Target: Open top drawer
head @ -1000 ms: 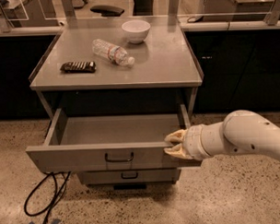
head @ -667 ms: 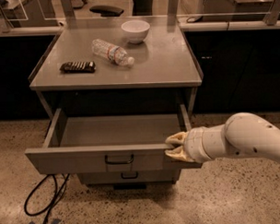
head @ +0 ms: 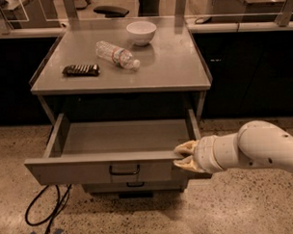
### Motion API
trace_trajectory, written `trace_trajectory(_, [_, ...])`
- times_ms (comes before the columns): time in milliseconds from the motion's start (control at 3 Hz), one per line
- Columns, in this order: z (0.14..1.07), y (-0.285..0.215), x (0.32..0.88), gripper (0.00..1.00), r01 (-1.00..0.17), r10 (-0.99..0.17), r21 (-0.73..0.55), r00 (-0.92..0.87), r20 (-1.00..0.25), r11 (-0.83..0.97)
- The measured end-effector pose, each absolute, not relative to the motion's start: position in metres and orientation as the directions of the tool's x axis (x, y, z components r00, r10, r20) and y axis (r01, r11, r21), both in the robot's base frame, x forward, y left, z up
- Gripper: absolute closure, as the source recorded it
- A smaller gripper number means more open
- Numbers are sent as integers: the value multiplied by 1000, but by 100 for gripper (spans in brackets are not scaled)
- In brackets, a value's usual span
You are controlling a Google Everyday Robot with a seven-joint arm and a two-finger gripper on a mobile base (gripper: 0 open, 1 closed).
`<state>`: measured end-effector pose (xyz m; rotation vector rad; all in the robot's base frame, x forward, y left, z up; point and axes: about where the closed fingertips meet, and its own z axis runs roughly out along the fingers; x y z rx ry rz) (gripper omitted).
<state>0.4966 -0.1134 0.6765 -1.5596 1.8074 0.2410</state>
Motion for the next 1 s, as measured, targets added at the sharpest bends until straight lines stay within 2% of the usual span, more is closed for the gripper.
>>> trace_trajectory(333, [679, -113, 497, 100, -918, -783, -308, -3, -623, 249])
trace_trajectory(667, [679, -113, 497, 86, -918, -783, -308, -3, -623, 248])
trace_trajectory(1000, [679, -113, 497, 63, -918, -783, -308, -3, -623, 248])
